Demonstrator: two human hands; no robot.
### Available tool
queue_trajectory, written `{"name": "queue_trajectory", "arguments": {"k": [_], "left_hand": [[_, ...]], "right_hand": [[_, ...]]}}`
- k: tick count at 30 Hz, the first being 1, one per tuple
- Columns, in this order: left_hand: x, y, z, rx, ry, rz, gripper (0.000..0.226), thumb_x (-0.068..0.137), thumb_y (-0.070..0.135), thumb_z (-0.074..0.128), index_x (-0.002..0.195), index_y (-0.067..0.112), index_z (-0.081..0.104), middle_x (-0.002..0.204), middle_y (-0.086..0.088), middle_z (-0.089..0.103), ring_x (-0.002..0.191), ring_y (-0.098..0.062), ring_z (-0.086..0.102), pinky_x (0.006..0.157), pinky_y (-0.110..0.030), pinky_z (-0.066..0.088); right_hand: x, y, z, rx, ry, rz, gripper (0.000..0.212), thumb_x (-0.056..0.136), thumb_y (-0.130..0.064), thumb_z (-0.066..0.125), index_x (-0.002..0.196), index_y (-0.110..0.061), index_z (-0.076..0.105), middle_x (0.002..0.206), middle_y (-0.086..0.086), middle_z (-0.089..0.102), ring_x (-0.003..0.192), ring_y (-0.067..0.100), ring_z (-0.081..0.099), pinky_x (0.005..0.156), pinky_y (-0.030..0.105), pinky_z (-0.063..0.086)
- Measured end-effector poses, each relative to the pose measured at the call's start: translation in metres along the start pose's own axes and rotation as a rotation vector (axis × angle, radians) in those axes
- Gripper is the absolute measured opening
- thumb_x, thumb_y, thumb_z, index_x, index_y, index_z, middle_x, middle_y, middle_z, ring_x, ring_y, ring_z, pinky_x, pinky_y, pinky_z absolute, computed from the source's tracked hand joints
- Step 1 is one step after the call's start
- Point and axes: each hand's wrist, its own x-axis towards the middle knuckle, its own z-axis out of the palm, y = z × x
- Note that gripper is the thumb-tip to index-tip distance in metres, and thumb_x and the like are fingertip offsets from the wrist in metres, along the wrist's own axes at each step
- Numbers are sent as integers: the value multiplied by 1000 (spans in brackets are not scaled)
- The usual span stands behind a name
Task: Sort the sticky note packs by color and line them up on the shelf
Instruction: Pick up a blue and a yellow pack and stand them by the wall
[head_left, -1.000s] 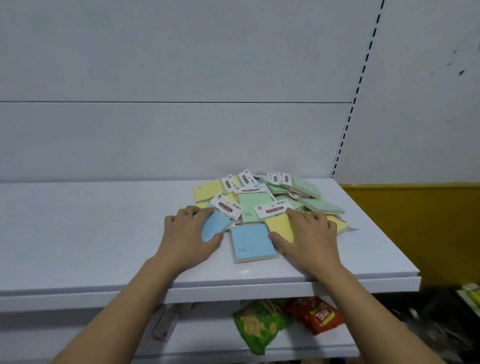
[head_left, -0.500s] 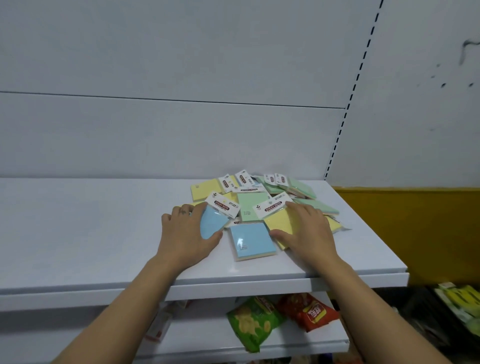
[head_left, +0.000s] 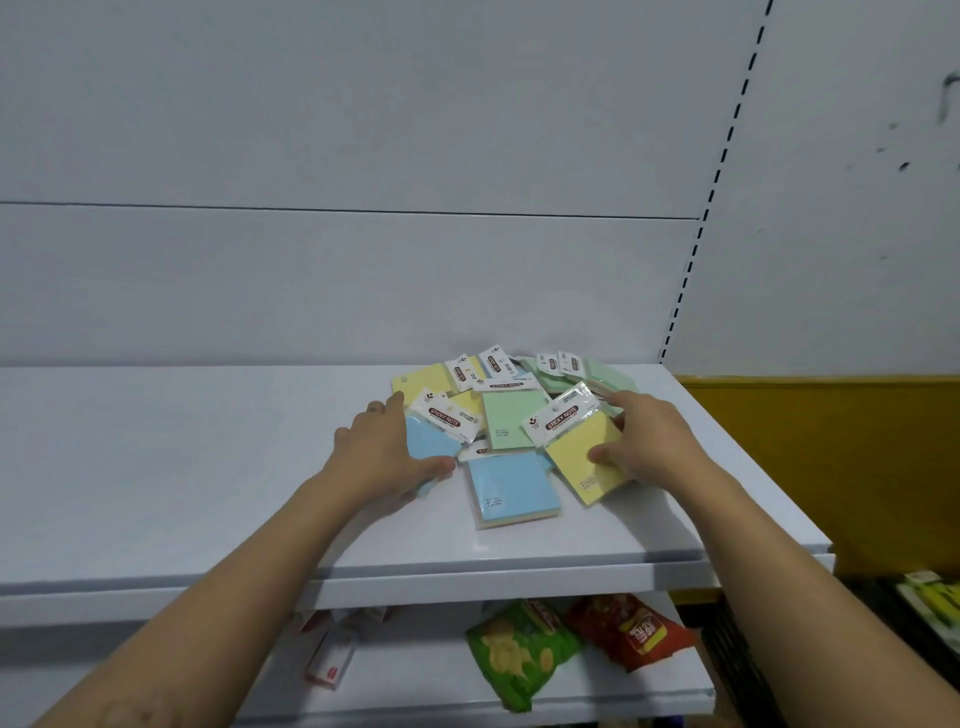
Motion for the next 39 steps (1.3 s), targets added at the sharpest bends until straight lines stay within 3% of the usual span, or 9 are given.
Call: {"name": "queue_trajectory", "arguments": {"k": [5, 9, 11, 16, 19, 23, 27, 32, 39], "left_hand": [[8, -2, -10, -93, -104, -43, 83, 75, 51, 71, 140, 15, 34, 129, -5, 53, 112, -22, 51, 91, -35, 44], [13, -2, -22, -254, -100, -159, 67, 84, 36, 68, 139, 12, 38, 128, -7, 54, 109, -24, 54, 88, -32, 45], [15, -2, -27, -324, -116, -204, 56, 84, 31, 68, 131, 9, 47, 121, -8, 57, 102, -24, 58, 89, -36, 49], [15, 1, -39, -430, -169, -186, 24, 81, 22, 72, 94, 3, 65, 94, -10, 70, 86, -24, 67, 78, -36, 54], [12, 1, -46, -481, -132, -146, 21, 77, 17, 75, 81, 5, 58, 82, -5, 66, 73, -20, 63, 66, -32, 49], [8, -1, -56, -535, -25, -66, 34, 72, 11, 75, 63, 15, 42, 68, -3, 46, 63, -20, 49, 54, -25, 37], [2, -8, -69, -619, 105, -54, 17, 75, 12, 74, 73, 12, 57, 68, 0, 54, 59, -12, 56, 51, -21, 42], [-10, -32, -93, -672, 240, -72, 14, 75, 12, 73, 76, 15, 59, 70, 2, 60, 62, -12, 58, 57, -24, 46], [-41, -108, -138, -711, 419, -148, 14, 76, 10, 73, 78, 15, 60, 75, 1, 61, 63, -15, 56, 55, -23, 43]], "right_hand": [[5, 6, -1, -39, -54, 11, 61, 68, -36, 83, 122, -22, 59, 114, 1, 66, 102, 21, 60, 82, 33, 50], [12, 11, -3, -12, -72, 12, 34, 65, -39, 84, 81, -27, 57, 82, -9, 60, 73, 9, 54, 61, 29, 44], [14, 14, -4, 11, -79, -6, 36, 65, -39, 84, 72, -28, 50, 74, -12, 55, 67, 5, 49, 54, 26, 37], [22, 20, -10, 65, -110, -20, 29, 68, -36, 82, 81, -26, 58, 84, -8, 62, 78, 12, 57, 70, 33, 51], [23, 21, -12, 148, -115, -37, 19, 73, -32, 80, 82, -25, 64, 91, -3, 67, 84, 16, 61, 77, 36, 53], [21, 17, -15, 299, -10, -85, 21, 73, -23, 80, 81, -10, 66, 85, 11, 68, 78, 24, 61, 67, 34, 47], [20, -5, -20, 456, 63, -147, 15, 73, -17, 79, 76, -13, 64, 65, -1, 58, 66, 21, 55, 53, 28, 40], [27, -51, -21, 561, 78, -224, 16, 73, -14, 78, 81, -8, 65, 78, 14, 64, 68, 23, 55, 63, 33, 47], [29, -135, 2, 630, 64, -337, 19, 73, -17, 80, 74, -14, 61, 66, 0, 54, 62, 18, 47, 52, 28, 38]]}}
